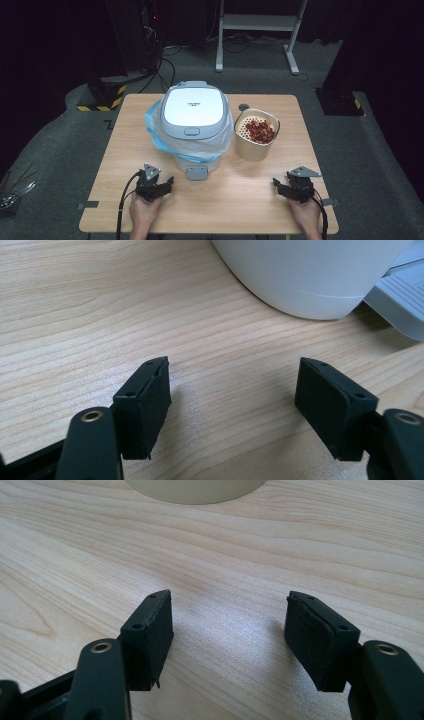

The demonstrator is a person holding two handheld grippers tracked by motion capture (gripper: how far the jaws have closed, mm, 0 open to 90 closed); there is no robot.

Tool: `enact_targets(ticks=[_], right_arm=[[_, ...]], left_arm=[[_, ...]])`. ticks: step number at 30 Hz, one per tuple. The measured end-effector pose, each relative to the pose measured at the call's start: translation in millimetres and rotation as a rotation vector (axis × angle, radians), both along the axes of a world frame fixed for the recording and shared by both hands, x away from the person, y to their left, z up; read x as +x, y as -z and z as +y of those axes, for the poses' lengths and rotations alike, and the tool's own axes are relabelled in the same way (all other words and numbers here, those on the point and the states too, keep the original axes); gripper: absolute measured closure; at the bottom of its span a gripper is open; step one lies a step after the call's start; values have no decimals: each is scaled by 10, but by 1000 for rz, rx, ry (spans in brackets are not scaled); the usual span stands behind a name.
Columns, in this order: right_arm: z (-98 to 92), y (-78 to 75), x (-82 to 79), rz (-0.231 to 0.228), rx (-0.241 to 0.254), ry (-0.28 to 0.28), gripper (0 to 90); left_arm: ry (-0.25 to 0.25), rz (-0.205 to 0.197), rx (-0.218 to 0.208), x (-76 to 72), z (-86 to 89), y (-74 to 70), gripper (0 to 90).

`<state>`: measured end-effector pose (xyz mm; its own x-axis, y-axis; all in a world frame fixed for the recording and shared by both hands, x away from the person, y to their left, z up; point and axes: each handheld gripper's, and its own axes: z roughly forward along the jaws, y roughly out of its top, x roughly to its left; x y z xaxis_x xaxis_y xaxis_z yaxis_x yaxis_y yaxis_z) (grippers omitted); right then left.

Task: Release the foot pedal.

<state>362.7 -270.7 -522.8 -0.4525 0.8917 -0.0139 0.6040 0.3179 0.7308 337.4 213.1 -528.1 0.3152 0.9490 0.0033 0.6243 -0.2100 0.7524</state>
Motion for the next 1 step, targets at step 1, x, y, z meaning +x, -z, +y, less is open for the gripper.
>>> enact_targets(ticks=[1], right_arm=[[0,0,0,0,0,0,364]], left_arm=[[0,0,0,0,0,0,305]])
